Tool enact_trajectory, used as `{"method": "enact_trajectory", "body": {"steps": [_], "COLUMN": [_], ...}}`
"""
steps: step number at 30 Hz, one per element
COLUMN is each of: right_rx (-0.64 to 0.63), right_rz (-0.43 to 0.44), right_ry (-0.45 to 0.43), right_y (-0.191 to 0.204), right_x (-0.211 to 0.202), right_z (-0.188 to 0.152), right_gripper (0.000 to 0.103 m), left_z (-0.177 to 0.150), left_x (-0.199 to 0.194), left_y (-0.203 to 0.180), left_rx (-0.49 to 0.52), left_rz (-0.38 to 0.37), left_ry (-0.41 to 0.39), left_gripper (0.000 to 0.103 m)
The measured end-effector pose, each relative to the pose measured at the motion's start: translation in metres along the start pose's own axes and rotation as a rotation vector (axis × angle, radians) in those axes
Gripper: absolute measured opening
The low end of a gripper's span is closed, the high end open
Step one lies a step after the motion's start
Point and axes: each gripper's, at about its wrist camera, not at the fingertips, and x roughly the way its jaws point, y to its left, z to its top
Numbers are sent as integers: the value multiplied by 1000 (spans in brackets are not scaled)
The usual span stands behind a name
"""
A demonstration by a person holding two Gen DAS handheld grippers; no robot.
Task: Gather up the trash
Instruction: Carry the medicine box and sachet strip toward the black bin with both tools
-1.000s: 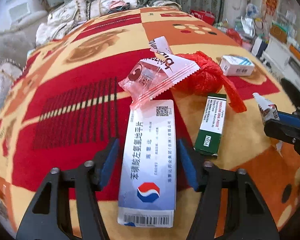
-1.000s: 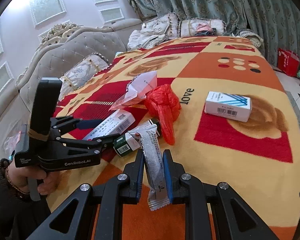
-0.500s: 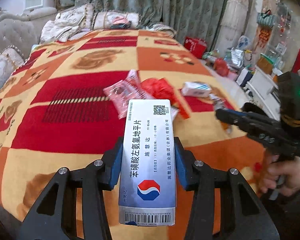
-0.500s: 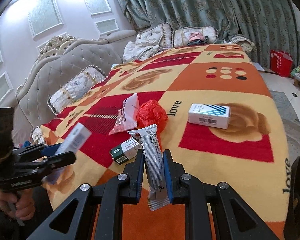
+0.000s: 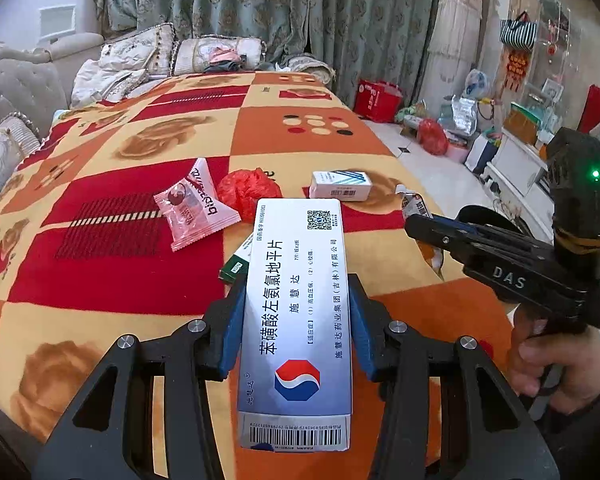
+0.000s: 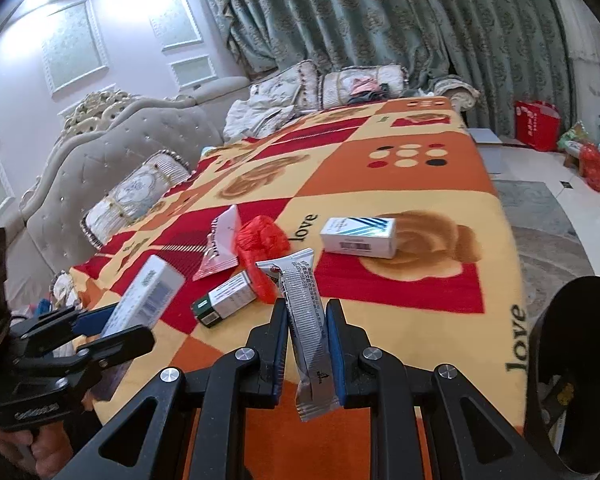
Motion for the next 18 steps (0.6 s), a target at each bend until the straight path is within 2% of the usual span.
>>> {"method": "enact_trajectory", "body": {"steps": [12,18], "right_rx": [15,25], "right_rz": [-94,-109], "right_ry": [-34,-31], "right_y": [-17,-20], "right_x": [-12,-9], "right_z": [0,0], "right_gripper": [18,18], "left_z": [-7,-11], "left_x": [4,6], "left_y": [22,23], "left_rx": [-75,-81], "left_rz": [3,-10], "left_ry": [15,20], "left_gripper": [45,45]}}
